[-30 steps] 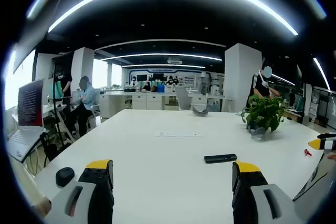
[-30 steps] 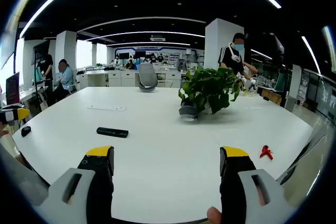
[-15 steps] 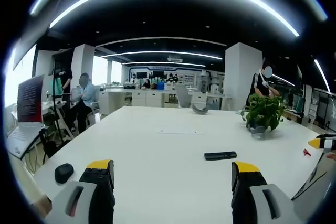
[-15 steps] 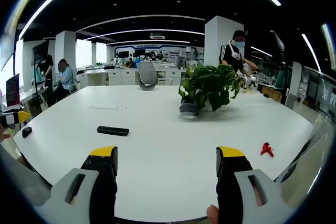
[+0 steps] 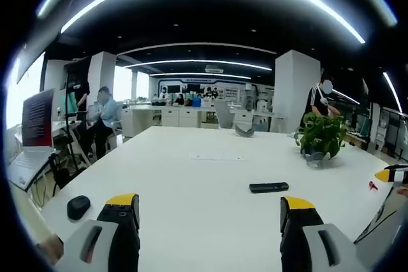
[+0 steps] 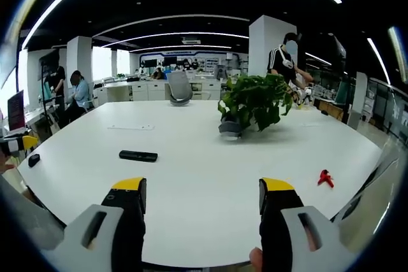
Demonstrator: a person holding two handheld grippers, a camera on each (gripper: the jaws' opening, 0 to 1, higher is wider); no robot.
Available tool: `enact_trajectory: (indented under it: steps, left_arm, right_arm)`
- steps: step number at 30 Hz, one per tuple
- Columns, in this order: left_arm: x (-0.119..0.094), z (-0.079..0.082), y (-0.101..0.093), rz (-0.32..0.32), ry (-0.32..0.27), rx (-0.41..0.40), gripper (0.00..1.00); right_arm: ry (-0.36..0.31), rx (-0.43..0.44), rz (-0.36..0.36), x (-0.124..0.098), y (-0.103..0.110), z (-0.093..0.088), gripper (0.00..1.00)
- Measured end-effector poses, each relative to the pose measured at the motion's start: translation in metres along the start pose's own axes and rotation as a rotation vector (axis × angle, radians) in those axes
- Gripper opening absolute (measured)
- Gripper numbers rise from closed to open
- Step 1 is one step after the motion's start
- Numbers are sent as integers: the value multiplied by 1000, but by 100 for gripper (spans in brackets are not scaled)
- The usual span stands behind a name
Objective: Press the specified remote control buttons in sequence, fully releasing each button before pressing the next.
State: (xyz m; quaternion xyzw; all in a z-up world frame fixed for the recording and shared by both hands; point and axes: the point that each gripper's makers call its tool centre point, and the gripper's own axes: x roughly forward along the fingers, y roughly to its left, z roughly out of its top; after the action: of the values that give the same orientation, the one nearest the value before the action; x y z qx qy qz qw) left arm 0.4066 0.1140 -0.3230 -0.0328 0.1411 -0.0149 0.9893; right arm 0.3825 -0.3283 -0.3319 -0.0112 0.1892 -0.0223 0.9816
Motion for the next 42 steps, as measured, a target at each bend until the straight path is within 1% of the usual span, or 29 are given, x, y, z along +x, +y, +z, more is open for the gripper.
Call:
enact_trajectory:
  steps: [5,10,12,17,19,22,28,31,42]
  left_arm:
    - [-1,1,-1,2,-5,0,95]
    - [0,-2,-3,-5,15,6,94]
    - [0,-1,-4,-7,9,11,94]
    - [0,-1,-5,-15,9,14,94]
    - [0,0,-4,-12,0,16,94]
    - [0,-2,-1,-3,6,18,94]
    - [1,-3,-1,-5,12,25,94]
    - [2,-3,-1,-6,6,29,94]
    - [3,-7,-1,-4,28,46,93]
  right_arm:
    - [9,6,2,1,-1,-2,73]
    - [12,2,4,1,0,-2,72]
    - [14,4,-1,0,-1,-3,71]
    - [-8,30,-19,-2,-6,0,72]
    - [-6,42,-10,-1,-5,-1,71]
    - [5,30,0,1,-3,-2,70]
    - [23,17,15,3,0,-5,70]
    - [35,8,26,4,3,-7,69]
    - [56,-3,43,4,7,-10,64]
